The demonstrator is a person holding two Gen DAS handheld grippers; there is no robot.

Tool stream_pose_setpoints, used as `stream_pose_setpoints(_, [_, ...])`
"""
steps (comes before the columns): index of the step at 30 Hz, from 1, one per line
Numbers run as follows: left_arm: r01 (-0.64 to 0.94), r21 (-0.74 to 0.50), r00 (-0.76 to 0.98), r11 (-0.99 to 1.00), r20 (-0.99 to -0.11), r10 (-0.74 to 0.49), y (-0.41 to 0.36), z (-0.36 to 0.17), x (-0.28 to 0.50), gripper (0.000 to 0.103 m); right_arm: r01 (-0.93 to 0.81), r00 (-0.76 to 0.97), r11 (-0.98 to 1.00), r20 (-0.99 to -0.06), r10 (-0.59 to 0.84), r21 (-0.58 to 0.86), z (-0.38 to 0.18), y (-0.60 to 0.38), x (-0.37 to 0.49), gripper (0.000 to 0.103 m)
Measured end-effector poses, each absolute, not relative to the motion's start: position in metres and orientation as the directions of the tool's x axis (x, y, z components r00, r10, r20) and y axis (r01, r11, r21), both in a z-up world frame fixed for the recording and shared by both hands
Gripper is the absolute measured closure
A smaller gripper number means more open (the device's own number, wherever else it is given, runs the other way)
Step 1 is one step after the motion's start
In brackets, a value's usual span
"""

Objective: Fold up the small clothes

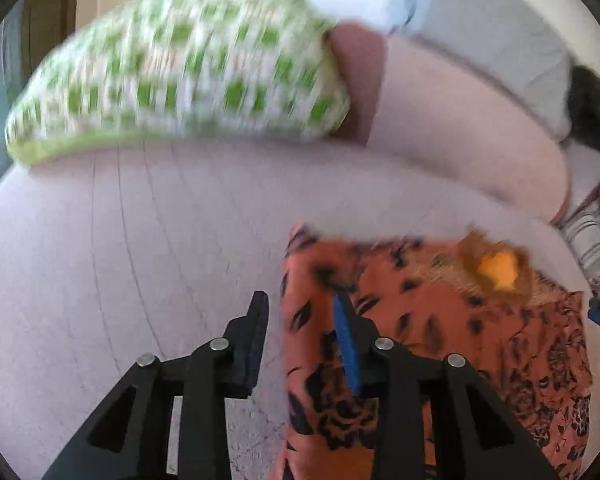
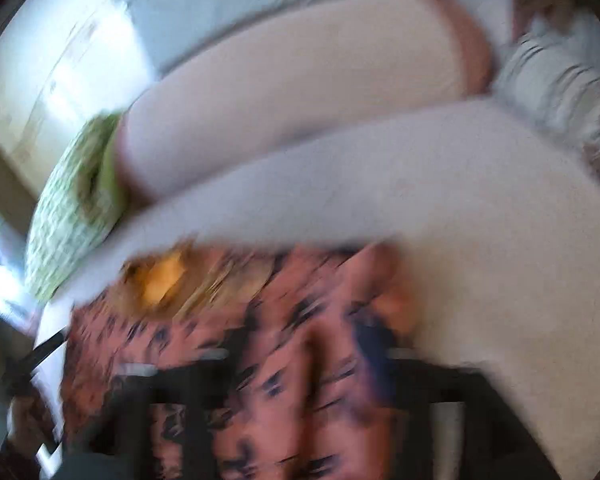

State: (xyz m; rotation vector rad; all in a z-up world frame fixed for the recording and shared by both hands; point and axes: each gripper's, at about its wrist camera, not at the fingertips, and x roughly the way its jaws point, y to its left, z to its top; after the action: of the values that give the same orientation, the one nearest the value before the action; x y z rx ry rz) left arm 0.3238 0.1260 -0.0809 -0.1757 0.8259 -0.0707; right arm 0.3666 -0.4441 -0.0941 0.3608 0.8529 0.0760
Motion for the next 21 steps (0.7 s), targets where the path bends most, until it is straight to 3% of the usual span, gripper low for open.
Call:
stream_pose_setpoints(3, [0.084,-0.192,0.698,0.978,-0.689,-0.196,0.114,-0.067,0.325,0.065,0.168,0.654,0.892,-0.724,0.218,0.42,-0.106,-0.486,0.383,0.01])
stream_pose_setpoints(5, [0.088,-0.208,0.663,0.974,-0.718,-0.213,0.114,-0.073,0.339,0.065,0.164,0.606,0.854,-0.734,0.308,0.494,-0.123,-0.496,0.4,0.021])
stream_pose_setpoints(7, [0.022,-0.267,0.614,0.963,-0.757,-0.224,0.124,-0.09,0.356,0.068,0.155,0.556,0.837,-0.747,0.365,0.525,-0.138,-0.495,0.414,0.057])
stream_pose_setpoints(9, [-0.083,-0.312,0.546,0.947,-0.809,-0.219,0.142,-0.116,0.372,0.083,0.183,0.523,0.816,-0.758,0.391,0.548,-0.153,-0.498,0.42,0.072])
stream_pose_setpoints(10, [-0.084,-0.338,0.558,0.938,-0.796,-0.237,0.146,-0.115,0.372,0.083,0.217,0.529,0.779,-0.742,0.412,0.588,-0.157,-0.505,0.419,0.082])
stream_pose_setpoints(11, [-0.088,-0.34,0.555,0.936,-0.797,-0.238,0.147,-0.113,0.372,0.084,0.255,0.548,0.722,-0.711,0.44,0.643,-0.161,-0.517,0.416,0.083])
stream_pose_setpoints(13, [-0.089,-0.275,0.567,0.957,-0.804,-0.178,0.142,-0.102,0.368,0.08,0.329,0.631,0.557,-0.617,0.471,0.762,-0.172,-0.541,0.4,0.079])
stream_pose_setpoints(15, [-0.105,-0.236,0.576,0.966,-0.806,-0.134,0.142,-0.093,0.36,0.077,0.353,0.658,0.491,-0.585,0.475,0.796,-0.174,-0.547,0.39,0.073])
stream_pose_setpoints(17, [-0.082,-0.259,0.608,0.962,-0.778,-0.158,0.144,-0.076,0.341,0.072,0.316,0.633,0.561,-0.61,0.476,0.765,-0.159,-0.536,0.376,0.055])
stream_pose_setpoints(18, [-0.065,-0.264,0.622,0.962,-0.765,-0.168,0.143,-0.067,0.327,0.062,0.284,0.627,0.595,-0.616,0.478,0.752,-0.151,-0.53,0.367,0.03])
stream_pose_setpoints(19, [-0.049,-0.264,0.63,0.963,-0.756,-0.175,0.145,-0.06,0.312,0.048,0.248,0.617,0.64,-0.627,0.475,0.728,-0.141,-0.522,0.353,0.024])
stream_pose_setpoints(21, [-0.025,-0.271,0.641,0.962,-0.743,-0.193,0.148,-0.047,0.274,0.043,0.161,0.591,0.731,-0.658,0.466,0.663,-0.124,-0.508,0.321,0.024])
